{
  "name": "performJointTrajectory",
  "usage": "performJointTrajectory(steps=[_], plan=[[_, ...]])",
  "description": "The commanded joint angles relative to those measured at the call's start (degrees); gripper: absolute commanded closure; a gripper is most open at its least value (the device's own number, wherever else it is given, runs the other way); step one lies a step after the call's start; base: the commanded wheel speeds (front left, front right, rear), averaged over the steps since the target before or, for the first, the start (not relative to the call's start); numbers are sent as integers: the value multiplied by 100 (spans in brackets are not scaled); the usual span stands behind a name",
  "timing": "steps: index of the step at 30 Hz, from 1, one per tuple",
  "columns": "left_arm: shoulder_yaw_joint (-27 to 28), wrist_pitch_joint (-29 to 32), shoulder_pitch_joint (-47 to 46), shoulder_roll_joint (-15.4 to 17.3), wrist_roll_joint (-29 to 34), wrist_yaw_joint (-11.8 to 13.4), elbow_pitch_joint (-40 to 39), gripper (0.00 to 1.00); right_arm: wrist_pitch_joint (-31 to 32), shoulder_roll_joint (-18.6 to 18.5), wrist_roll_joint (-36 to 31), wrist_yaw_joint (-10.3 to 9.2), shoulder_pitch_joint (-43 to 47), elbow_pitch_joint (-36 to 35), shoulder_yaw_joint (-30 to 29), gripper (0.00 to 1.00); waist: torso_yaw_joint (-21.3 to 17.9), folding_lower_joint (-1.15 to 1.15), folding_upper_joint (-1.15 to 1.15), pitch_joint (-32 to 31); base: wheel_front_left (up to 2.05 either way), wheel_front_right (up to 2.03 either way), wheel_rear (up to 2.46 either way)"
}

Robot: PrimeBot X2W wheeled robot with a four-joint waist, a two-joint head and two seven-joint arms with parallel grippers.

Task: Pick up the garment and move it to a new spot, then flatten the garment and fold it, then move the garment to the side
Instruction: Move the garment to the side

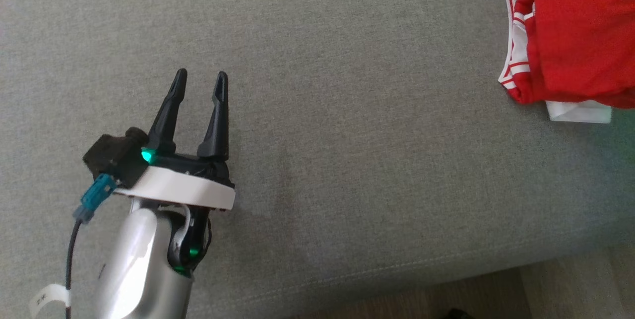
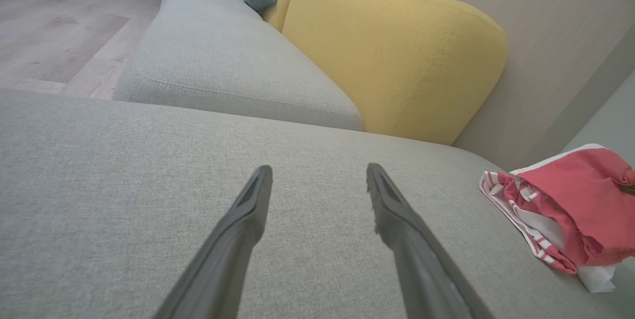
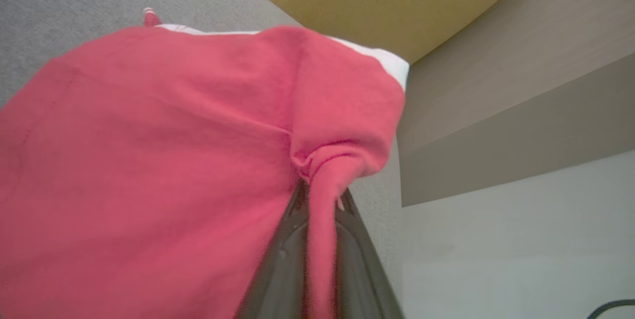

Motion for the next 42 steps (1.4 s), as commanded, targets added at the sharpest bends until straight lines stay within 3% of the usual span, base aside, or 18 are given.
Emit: performJointTrajectory(steps=[1,8,9,10,11,23,28,34,42], plan=[[220,-32,-150,40,41,-10,-168,0,22,-139,-45,37,167,-136,-89,100,-5,0,0,3,0,0,0],[257,-32,-177,40,68,-52,-146,0,43,81,-188,37,337,-290,-457,100,-22,0,0,33,0,0,0],[263,-32,-178,40,69,-57,-141,0,39,120,-179,37,359,-299,-504,77,-23,0,0,32,0,0,0],[275,-32,-175,40,71,-60,-136,0,33,163,-172,37,379,-317,-547,29,-26,0,0,31,0,0,0],[292,-32,-169,40,74,-63,-130,0,36,198,-189,37,395,-337,-587,0,-32,0,0,29,0,0,0],[337,-32,-113,40,42,-76,-47,0,4,431,-431,37,420,-699,-937,0,-33,0,0,-153,0,0,0],[329,-32,-56,40,-14,-43,-53,0,-214,750,-486,37,308,-978,-1044,0,23,0,0,-371,0,0,0],[338,-32,87,40,-79,37,-90,0,-531,1564,-324,37,308,-1380,-1049,0,95,0,0,-741,0,0,0],[413,-32,347,40,-148,184,-255,0,-1195,2947,-180,37,952,-1745,-1129,0,269,0,0,-1243,0,0,0]])
